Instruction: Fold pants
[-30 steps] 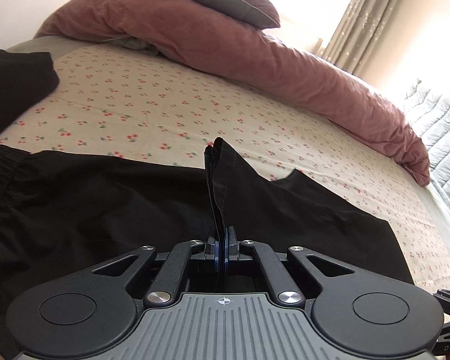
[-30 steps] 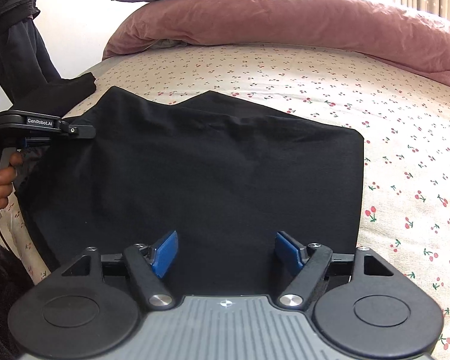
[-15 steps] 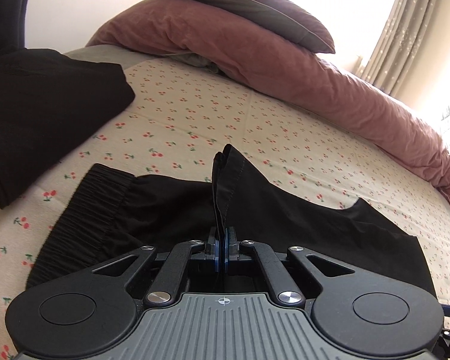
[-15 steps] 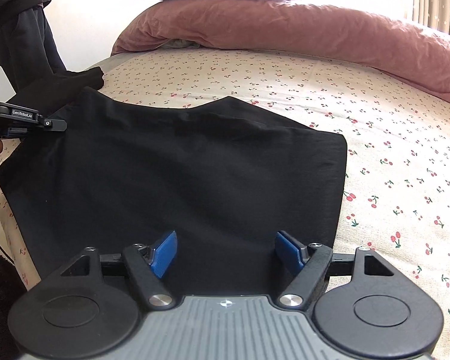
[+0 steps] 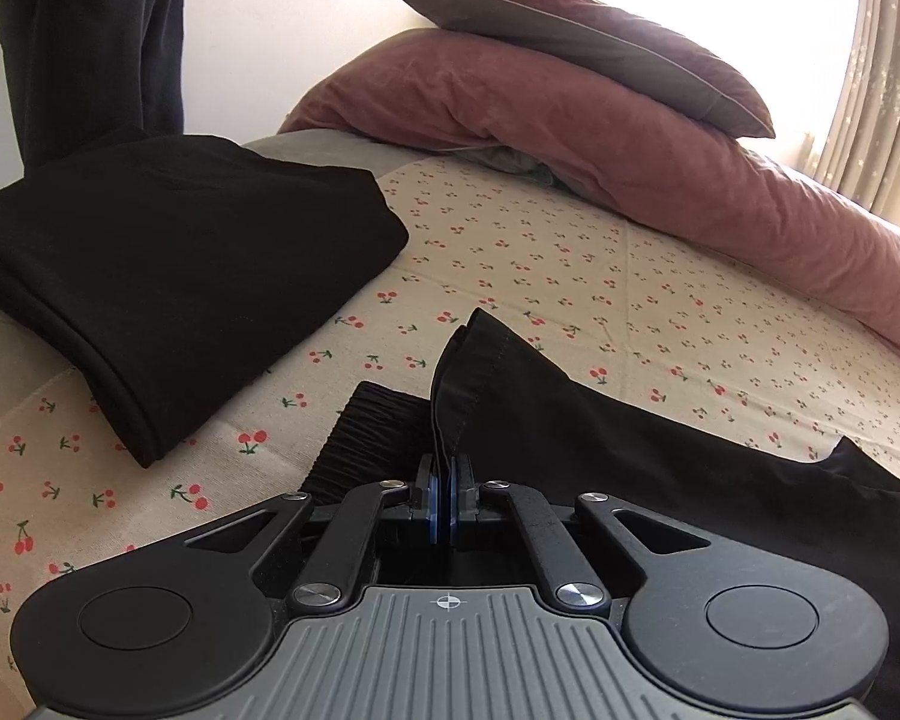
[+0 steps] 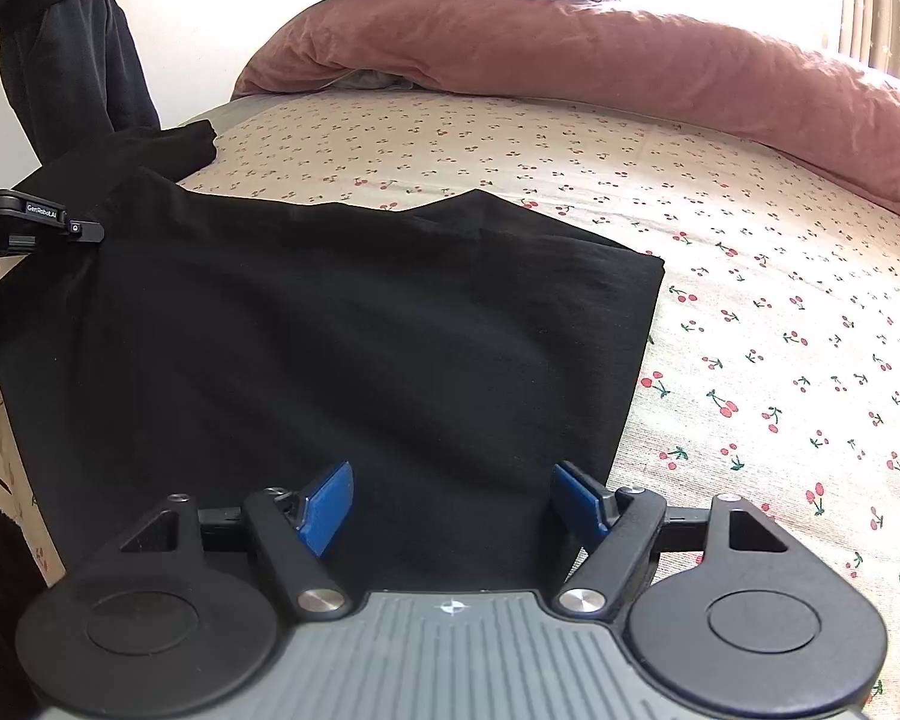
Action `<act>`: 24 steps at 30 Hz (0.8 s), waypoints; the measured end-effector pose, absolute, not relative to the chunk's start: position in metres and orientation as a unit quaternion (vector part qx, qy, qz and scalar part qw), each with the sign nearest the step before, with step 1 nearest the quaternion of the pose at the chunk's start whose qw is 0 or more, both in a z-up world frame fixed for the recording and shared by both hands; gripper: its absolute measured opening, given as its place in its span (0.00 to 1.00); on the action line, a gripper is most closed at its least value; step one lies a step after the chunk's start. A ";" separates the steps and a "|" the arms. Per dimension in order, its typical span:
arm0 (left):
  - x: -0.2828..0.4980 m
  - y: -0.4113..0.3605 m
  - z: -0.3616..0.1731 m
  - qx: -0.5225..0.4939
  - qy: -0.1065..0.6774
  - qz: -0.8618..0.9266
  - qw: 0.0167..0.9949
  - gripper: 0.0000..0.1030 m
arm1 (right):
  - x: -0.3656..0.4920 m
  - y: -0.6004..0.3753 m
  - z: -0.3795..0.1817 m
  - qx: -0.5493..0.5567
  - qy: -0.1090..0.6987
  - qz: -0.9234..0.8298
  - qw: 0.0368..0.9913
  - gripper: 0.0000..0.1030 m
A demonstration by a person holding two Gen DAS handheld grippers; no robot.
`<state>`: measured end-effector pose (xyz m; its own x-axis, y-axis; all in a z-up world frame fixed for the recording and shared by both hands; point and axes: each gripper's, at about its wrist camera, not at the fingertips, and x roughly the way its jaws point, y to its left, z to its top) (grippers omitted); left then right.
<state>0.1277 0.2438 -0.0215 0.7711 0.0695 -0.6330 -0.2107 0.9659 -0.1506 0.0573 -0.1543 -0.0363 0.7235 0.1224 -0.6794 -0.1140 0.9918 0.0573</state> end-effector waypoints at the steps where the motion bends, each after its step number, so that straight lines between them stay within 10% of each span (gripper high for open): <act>1: 0.128 0.243 -0.022 -0.099 0.329 0.084 0.935 0.02 | 0.057 -0.154 -0.037 0.004 0.366 0.064 0.928 0.72; 7: 0.119 0.227 -0.016 -0.044 0.308 0.115 0.943 0.18 | 0.055 -0.156 -0.035 0.000 0.364 0.060 0.929 0.73; 12: 0.088 0.194 0.008 -0.023 0.253 0.053 0.966 0.64 | 0.050 -0.158 -0.025 0.002 0.339 0.082 0.937 0.73; 24: 0.065 0.112 -0.046 0.068 0.341 -0.207 0.915 0.66 | 0.011 -0.159 -0.041 -0.070 0.346 0.135 0.926 0.69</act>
